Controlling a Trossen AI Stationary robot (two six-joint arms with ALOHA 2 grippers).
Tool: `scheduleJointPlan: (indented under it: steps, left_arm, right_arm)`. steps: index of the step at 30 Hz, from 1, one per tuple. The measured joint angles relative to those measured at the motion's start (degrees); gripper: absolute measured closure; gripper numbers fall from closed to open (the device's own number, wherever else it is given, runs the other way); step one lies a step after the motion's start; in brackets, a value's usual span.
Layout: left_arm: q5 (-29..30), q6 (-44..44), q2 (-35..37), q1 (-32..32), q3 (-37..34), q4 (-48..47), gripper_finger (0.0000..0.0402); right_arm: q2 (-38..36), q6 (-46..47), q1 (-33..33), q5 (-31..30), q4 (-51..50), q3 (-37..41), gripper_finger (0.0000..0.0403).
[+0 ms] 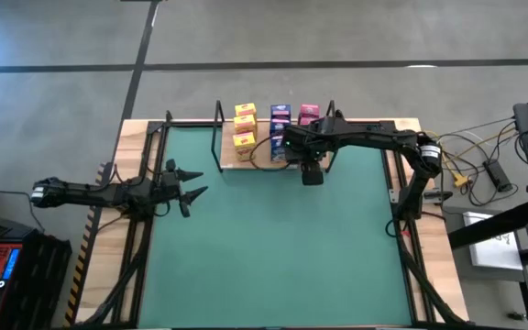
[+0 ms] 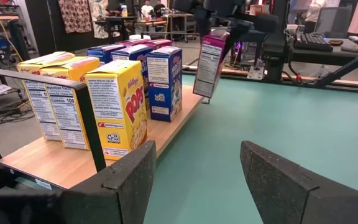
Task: Stack cereal on shelf
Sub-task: Put the pink cereal box on the shelf aligned with the other pink cereal boxes
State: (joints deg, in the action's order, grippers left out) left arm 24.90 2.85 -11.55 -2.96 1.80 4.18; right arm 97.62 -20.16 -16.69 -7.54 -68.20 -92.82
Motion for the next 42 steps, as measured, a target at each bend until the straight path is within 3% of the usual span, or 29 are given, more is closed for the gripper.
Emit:
scheduleJointPlan:
  steps: [4,13,42]
  left_arm:
    - [-0.01,0.01,0.00,0.00,0.00,0.01,0.0184]
    - [-0.01,0.01,0.00,0.00,0.00,0.01,0.0184]
    - [0.00,0.00,0.00,0.00,0.00,0.05,0.0184]
  right_arm:
    - [0.00,0.08,-2.40,0.17,-0.54,-0.02,0.0238]
    - [0.00,-0.90,-8.56,6.56,-0.04,0.06,0.0239]
    - [0.07,-4.42,-9.75,6.05,6.11,3.33,0.0239]
